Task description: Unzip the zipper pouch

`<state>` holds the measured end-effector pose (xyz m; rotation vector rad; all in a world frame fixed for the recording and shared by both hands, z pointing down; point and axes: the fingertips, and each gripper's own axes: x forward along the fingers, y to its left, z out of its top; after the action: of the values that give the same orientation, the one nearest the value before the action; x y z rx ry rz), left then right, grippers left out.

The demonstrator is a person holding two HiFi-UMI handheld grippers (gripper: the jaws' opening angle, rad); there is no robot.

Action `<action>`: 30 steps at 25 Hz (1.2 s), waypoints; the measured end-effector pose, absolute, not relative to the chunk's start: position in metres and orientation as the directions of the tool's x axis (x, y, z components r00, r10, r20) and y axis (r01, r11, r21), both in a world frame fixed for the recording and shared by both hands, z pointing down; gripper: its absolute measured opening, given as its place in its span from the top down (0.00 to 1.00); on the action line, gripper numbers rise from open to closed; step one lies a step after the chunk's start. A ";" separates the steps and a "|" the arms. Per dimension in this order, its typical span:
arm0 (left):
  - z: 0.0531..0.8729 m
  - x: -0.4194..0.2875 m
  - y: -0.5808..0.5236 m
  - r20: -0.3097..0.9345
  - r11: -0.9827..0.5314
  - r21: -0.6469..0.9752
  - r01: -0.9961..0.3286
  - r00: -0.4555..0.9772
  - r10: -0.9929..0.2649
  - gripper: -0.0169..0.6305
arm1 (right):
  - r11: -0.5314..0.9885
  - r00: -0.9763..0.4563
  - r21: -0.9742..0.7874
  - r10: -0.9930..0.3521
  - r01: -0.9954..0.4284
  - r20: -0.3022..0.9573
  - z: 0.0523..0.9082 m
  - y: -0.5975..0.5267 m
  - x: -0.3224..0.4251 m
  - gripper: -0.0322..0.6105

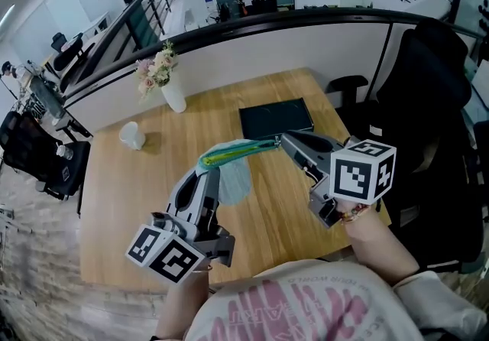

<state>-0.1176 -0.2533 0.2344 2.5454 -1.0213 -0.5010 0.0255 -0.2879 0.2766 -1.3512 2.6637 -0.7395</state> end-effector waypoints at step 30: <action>0.307 -0.170 -0.216 -0.026 -0.507 0.511 -0.694 0.577 -0.816 0.95 | 0.256 -0.425 -0.428 -0.828 -0.867 0.366 0.373 -0.245 0.040 0.95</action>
<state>-0.1699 -0.2155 0.3068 2.3606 -1.2108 -0.3658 0.0395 -0.2448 0.3730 -1.7174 2.5407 -0.9400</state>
